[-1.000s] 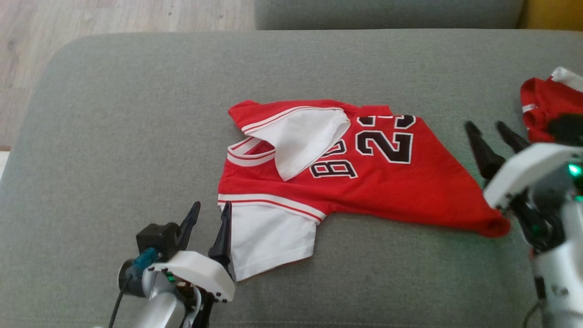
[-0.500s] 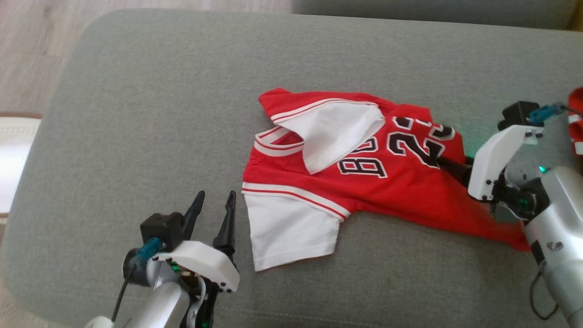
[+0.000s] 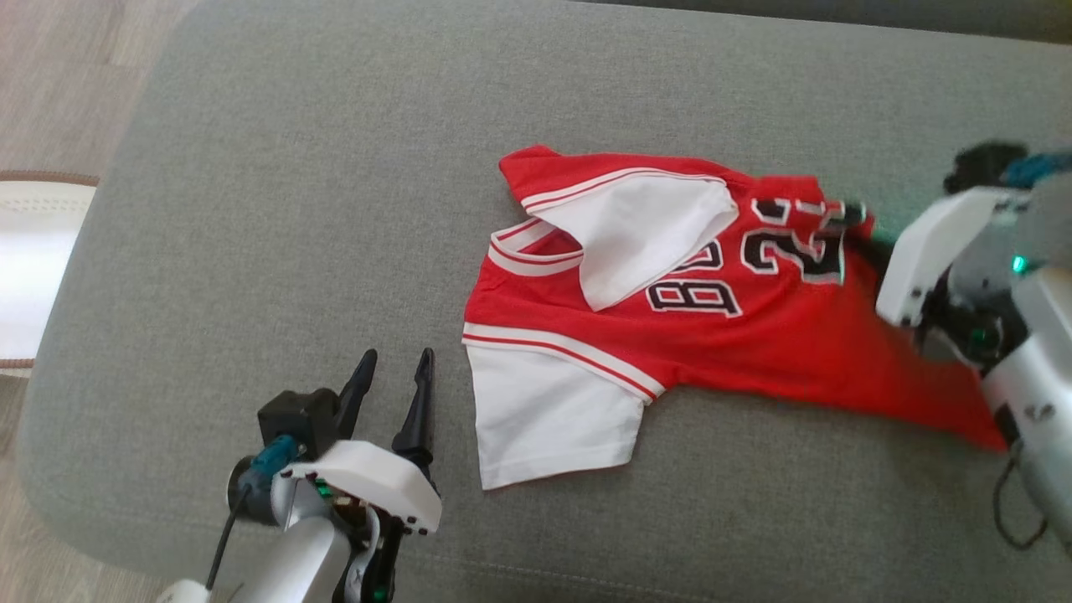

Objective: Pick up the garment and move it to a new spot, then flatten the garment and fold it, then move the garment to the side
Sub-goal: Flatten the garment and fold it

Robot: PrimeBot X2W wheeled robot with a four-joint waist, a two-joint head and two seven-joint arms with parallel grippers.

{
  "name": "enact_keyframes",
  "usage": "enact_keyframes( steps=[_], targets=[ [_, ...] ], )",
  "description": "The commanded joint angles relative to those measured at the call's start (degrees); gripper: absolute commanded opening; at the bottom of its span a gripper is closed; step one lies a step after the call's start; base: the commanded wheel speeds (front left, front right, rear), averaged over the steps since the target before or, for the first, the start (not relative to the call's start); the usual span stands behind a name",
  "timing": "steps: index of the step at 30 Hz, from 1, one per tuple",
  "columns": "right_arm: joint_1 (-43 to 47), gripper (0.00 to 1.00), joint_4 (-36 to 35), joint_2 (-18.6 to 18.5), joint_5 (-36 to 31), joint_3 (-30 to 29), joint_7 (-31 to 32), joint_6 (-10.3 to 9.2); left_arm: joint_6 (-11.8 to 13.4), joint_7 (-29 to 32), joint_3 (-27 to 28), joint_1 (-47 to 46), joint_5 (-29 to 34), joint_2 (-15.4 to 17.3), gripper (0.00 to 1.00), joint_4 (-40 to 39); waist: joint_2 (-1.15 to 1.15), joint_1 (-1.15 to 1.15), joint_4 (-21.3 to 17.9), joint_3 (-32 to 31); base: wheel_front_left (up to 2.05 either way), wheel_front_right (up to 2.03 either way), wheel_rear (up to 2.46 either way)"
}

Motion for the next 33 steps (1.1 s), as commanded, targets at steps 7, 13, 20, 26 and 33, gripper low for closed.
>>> enact_keyframes(
  steps=[7,13,20,26,33],
  targets=[
    [-7.94,0.00,1.44,-1.05,0.11,1.83,-10.91,0.41,-0.42,-0.74,2.37,-2.87,0.61,0.27,1.00,-1.49,0.00,0.00,-0.41,0.55,0.00,0.00,0.00],
    [-9.25,1.00,5.07,0.39,0.00,3.55,-19.86,0.41,-0.45,-0.76,2.63,-2.99,0.84,0.31,1.00,-1.28,0.00,0.00,-1.64,-0.39,0.00,0.00,0.00],
    [-7.98,1.00,3.02,1.00,1.70,4.93,-30.81,0.41,-0.01,-0.77,4.23,-2.35,1.09,1.63,1.00,-2.41,0.00,0.00,-4.97,-2.97,0.00,0.00,0.00],
    [-4.43,1.00,-0.85,0.31,2.77,3.17,-39.80,0.41,0.82,-0.78,6.81,-1.25,2.24,2.73,1.00,-6.08,0.00,0.00,-7.56,-5.31,0.00,0.00,0.00],
    [5.98,1.00,-7.27,-0.77,0.54,-4.45,-44.31,0.41,1.74,-0.78,12.60,1.90,5.13,3.68,1.00,-13.84,0.00,0.00,-10.44,-8.31,0.00,0.00,0.00]
  ],
)
